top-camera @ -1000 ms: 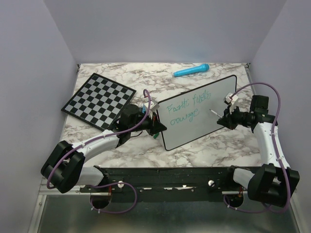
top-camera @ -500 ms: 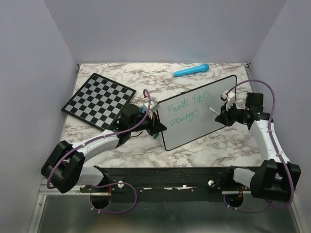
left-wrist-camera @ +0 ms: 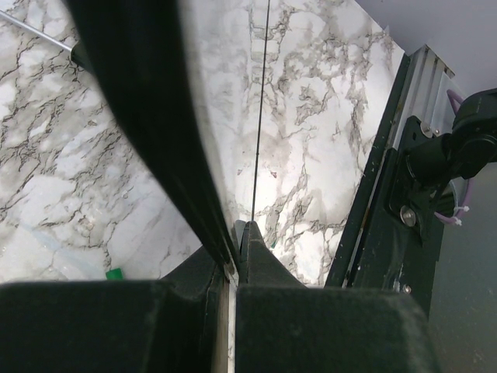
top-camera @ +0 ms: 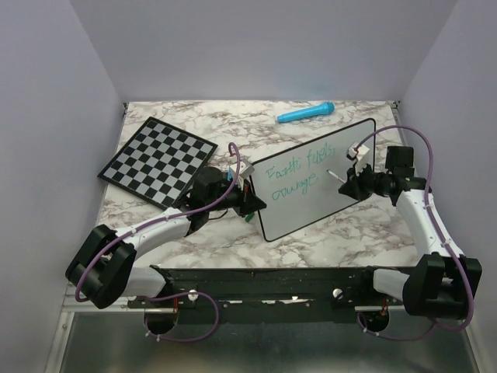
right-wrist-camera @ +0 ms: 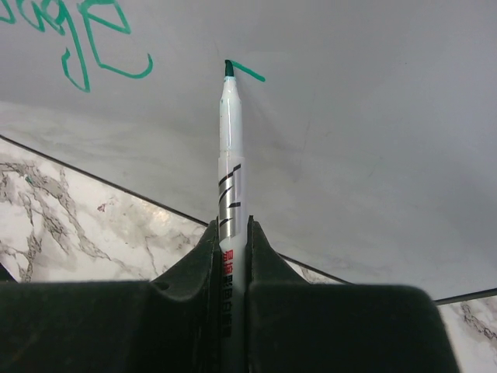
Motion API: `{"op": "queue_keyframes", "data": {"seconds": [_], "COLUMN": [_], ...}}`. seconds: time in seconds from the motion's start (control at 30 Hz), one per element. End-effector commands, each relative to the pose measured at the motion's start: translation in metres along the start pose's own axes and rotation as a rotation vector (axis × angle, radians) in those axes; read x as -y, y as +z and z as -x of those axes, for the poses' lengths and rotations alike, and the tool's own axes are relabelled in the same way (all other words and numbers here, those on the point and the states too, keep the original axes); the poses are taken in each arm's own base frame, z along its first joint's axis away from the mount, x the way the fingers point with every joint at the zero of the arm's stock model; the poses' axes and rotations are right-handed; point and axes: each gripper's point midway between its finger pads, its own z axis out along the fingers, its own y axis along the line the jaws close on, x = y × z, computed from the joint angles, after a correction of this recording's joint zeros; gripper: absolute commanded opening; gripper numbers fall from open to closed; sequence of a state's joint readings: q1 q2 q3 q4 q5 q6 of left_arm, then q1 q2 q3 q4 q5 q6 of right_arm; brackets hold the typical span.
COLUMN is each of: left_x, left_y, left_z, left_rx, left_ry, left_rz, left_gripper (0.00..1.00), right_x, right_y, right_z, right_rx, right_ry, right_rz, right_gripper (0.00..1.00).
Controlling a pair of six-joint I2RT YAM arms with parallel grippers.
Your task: Write a sentence on the whiteboard
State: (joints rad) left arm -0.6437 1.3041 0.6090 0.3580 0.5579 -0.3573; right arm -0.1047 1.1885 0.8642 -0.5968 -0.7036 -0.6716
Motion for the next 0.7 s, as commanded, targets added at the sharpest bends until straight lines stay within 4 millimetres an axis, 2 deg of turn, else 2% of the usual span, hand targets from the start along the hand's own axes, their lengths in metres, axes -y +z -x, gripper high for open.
{"op": "queue_keyframes", "data": {"seconds": [0.0,0.23,0.47,0.67], "left_x": [-0.019,-0.02,-0.02,-0.019], "left_y": [-0.002,-0.001,-0.001,-0.002], "left_z": [-0.047,-0.047,-0.047,-0.047], "left_rx": [-0.135,-0.138,-0.139,-0.138], "left_ry": [0.022,0.022,0.023,0.027], "left_rz": [0.064,0.066,0.066,0.064], "left_gripper": [0.0,0.0,0.0,0.0], "right_x": [0.001,0.001,0.019,0.018], "right_y": [0.001,0.001,-0.006,-0.005], "right_z": [0.004,-0.014,-0.015,-0.027], "right_rx": [-0.011,-0.08,-0.092,-0.123], "right_ry": [-0.028,-0.024,0.007,0.008], "right_rz": [0.014,0.002,-0.102,-0.095], "right_gripper": [0.01,0.0,0.0,0.0]}}
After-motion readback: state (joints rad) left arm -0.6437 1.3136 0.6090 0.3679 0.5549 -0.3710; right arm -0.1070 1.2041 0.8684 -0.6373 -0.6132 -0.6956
